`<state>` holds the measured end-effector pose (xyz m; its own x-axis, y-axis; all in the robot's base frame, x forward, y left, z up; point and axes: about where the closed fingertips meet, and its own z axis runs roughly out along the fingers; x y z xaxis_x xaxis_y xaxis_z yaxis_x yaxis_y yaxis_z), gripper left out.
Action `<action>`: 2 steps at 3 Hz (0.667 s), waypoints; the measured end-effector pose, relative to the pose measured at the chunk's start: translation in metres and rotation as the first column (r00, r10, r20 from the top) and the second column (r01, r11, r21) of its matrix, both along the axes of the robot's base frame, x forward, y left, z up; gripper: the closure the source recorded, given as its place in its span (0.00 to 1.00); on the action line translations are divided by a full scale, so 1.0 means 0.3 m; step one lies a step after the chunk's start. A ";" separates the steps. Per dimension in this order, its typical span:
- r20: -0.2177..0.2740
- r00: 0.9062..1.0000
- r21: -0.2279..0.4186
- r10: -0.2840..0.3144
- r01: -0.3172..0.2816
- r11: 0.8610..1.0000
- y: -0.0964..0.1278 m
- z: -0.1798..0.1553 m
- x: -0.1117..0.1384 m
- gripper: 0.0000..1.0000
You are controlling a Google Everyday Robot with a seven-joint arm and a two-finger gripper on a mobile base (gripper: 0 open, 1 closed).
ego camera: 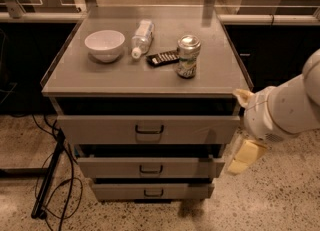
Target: Open top drawer
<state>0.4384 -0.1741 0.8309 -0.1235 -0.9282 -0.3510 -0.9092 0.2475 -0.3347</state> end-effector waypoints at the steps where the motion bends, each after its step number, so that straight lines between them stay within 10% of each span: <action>1: -0.002 1.000 0.004 -0.001 0.001 1.000 0.016 -0.089 0.030 0.00; 2: 0.017 1.000 0.024 -0.008 0.008 1.000 0.023 -0.164 0.067 0.00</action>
Offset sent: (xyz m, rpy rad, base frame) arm 0.0355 0.0075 -0.0793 0.0547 -0.0388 -0.0215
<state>0.4585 -0.1671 0.7818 -0.1248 -0.9187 -0.3748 -0.9013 0.2628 -0.3442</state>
